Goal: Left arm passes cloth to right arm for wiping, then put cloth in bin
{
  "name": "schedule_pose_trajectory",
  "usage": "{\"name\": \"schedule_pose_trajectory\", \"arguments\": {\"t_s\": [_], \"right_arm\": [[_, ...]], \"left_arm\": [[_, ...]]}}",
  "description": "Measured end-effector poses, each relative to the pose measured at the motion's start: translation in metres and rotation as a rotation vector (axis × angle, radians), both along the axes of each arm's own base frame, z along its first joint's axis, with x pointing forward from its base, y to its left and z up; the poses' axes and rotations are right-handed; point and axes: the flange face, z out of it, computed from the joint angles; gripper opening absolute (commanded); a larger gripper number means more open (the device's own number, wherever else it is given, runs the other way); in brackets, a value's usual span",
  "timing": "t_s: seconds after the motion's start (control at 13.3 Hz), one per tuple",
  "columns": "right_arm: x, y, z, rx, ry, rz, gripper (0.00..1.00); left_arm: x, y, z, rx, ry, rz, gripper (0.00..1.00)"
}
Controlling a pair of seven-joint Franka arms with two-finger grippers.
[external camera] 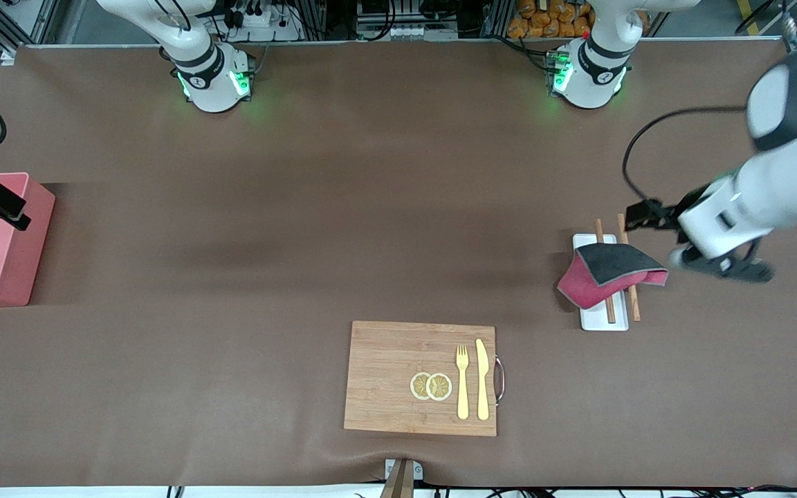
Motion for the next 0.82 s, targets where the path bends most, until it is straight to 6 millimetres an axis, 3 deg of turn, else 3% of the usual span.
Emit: {"name": "schedule_pose_trajectory", "arguments": {"t_s": [0.38, 0.82], "right_arm": [[-0.001, 0.0, -0.002, 0.002, 0.014, 0.0, 1.0], [-0.007, 0.008, -0.008, 0.056, 0.074, -0.058, 1.0]], "left_arm": [[0.032, -0.001, -0.091, -0.068, -0.005, -0.341, 1.0], [0.034, 0.003, -0.183, -0.079, 0.119, -0.476, 1.0]]}}
